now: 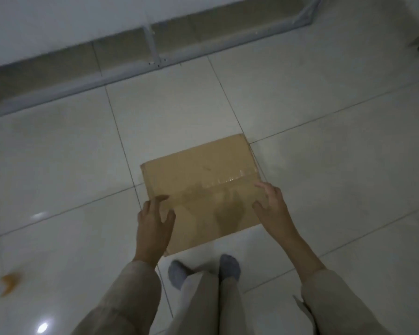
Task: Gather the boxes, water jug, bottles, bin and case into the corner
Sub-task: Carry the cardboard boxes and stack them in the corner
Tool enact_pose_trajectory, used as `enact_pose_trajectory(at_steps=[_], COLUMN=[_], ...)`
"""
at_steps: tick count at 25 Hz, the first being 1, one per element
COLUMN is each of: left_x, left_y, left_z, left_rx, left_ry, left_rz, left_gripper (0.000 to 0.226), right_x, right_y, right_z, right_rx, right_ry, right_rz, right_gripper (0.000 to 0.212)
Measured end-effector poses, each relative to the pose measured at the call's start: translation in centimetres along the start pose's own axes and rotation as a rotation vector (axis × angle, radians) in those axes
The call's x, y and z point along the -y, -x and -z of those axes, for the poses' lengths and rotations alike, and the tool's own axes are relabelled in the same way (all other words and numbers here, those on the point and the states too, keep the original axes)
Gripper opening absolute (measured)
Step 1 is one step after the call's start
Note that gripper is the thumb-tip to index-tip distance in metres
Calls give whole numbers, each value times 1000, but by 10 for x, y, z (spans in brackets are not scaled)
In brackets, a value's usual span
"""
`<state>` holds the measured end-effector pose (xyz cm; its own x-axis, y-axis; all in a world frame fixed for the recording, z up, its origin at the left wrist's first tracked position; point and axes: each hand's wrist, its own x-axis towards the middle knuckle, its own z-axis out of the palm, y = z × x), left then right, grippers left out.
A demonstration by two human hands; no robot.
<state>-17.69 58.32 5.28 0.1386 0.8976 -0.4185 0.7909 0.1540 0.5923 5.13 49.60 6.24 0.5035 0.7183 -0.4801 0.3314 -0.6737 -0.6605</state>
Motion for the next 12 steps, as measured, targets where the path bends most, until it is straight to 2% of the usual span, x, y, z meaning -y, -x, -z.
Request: enact_pose_trajectory(at_steps=[3, 6, 9, 12], left_x=[48, 81, 96, 101], left_y=[-46, -69, -80, -85], left_z=[-57, -92, -108, -100], left_rx=[-46, -53, -27, -53], left_ry=[-80, -21, 88, 196], left_rz=[82, 254, 307, 301], left_gripper=[47, 64, 71, 68], right_x=[-46, -88, -113, -109], right_y=[-66, -113, -135, -136], right_z=[-39, -63, -69, -67], right_rx=[-20, -10, 22, -9], right_ry=[229, 379, 224, 100], right_rz=[-25, -50, -7, 14], right_gripper=[47, 57, 66, 71])
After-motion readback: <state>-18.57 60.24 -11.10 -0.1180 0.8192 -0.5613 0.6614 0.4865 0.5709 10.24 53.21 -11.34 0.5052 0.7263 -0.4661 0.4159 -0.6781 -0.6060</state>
